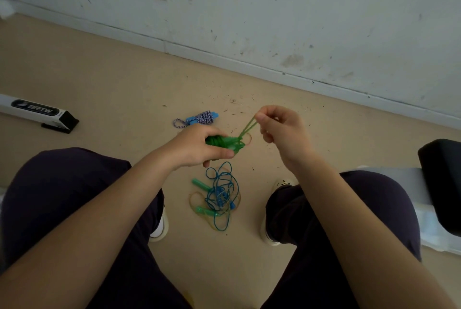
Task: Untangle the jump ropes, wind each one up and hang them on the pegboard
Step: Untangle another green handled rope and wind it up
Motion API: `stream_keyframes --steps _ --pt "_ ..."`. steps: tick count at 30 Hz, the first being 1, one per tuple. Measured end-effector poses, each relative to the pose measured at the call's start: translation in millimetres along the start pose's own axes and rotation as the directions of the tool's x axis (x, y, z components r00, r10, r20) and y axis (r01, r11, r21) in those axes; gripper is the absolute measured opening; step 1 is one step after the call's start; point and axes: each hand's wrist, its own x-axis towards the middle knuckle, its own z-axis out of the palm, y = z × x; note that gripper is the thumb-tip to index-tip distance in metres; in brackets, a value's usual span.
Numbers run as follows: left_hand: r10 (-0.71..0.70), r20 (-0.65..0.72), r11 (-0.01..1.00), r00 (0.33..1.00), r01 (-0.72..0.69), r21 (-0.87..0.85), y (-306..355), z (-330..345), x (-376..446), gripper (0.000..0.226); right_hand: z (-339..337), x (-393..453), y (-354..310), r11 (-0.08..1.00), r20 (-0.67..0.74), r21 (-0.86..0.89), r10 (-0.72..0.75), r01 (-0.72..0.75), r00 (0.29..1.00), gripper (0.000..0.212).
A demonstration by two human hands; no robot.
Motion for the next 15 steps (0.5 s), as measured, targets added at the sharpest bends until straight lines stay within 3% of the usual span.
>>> stream_keyframes --steps 4,8,15 --pt "-0.006 0.120 0.988 0.993 0.024 -0.152 5 0 -2 0.045 -1 3 4 0.998 -0.055 -0.052 -0.031 0.028 0.998 0.008" --pt "-0.034 0.175 0.977 0.984 0.069 -0.199 5 4 -5 0.033 8 -2 4 0.993 0.078 0.077 0.085 -0.091 0.993 0.010" --pt "-0.041 0.216 0.958 0.976 0.099 -0.268 10 4 -8 0.019 10 -3 6 0.997 0.241 -0.047 0.071 -0.062 0.968 0.022"
